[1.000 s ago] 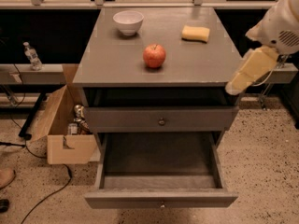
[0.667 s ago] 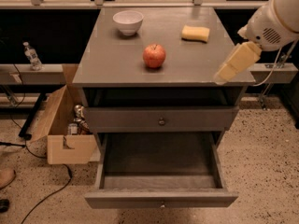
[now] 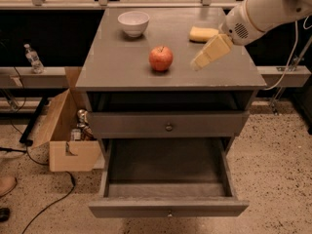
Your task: Place apple into middle drawer
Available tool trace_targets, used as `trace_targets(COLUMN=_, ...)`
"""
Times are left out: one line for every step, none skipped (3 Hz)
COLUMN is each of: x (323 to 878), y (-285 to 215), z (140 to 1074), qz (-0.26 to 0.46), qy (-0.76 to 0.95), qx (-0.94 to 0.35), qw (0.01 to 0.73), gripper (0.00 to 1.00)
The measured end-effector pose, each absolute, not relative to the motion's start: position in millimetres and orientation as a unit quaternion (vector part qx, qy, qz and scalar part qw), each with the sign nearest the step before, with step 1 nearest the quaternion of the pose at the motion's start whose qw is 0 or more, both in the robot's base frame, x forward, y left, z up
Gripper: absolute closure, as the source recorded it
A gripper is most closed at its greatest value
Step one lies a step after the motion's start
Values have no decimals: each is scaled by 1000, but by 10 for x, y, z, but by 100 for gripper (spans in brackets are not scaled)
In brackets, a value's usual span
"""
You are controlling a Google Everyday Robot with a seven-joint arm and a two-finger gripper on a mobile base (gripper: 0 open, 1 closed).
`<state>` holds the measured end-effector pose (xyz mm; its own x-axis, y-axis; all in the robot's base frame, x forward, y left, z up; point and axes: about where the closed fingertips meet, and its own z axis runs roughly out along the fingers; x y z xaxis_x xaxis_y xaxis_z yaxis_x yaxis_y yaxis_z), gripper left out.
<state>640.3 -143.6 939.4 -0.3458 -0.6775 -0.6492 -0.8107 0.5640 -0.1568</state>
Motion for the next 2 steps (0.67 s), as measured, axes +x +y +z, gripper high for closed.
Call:
trace_targets(x=6403, y=-1436, z=9394, qz=97, qy=815, qx=-457, qw=344, gripper=0)
trace_targets(x=6542, y=-1308, z=9266, qz=103, qy=814, qx=-456, qw=344, gripper=0)
